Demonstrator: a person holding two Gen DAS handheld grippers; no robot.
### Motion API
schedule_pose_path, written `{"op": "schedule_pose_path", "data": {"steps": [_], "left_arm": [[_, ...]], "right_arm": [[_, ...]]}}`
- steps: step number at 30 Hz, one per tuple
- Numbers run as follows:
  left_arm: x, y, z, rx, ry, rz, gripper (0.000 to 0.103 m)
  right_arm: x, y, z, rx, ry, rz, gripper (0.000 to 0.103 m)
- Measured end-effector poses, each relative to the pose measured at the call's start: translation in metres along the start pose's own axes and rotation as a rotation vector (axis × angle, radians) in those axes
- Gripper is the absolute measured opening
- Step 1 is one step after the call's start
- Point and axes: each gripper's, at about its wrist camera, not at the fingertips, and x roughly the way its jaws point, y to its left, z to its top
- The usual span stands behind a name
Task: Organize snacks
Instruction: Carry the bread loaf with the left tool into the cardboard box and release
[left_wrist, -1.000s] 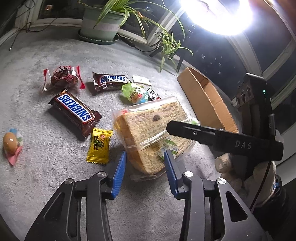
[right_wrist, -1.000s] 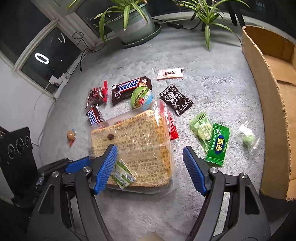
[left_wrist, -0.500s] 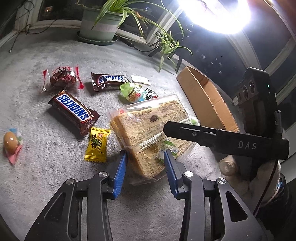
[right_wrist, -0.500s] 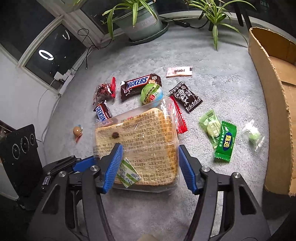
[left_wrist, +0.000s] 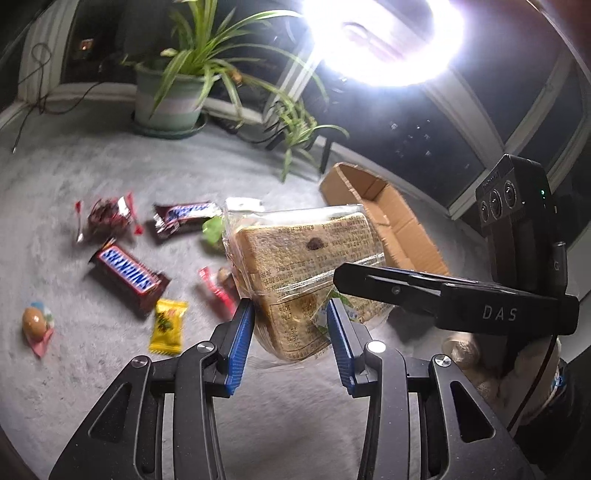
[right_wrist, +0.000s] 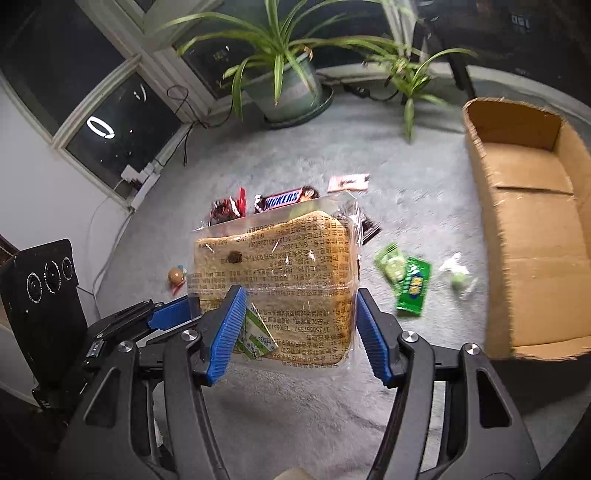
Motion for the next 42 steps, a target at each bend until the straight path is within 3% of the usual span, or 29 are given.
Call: {"op": "schedule_pose_path", "data": {"steps": [10,19,29,36,42], "left_arm": [[0.021,-0.057,0.019,0.09,-0.029,-0.074,0.039],[0.064,-0.112,0.028,0.156,-0.015,-0.123,0.039],[0.114,-0.16,0.031,0.208,0.041,-0.154,0.039],[0.133,-0.172,0.032,0.231,0.06,-0.143,0.039],[0.139,-0.174,0.035,0.248,0.058,-0.122,0.039]], "right_arm": [[-0.063,-0.042,0.011,0.042,-0.105,-0.07,0.063],[-0.098,-0.098,0.013,0.101,-0.153,-0.147,0.063],[-0.112,-0.153,0.011,0.166,-0.165,-0.214,0.063],[-0.111,-0.172,0.013,0.196,-0.165,-0.22,0.063],[-0.109,-0.18,0.014,0.218,-0.173,-0.275,0.063]]}}
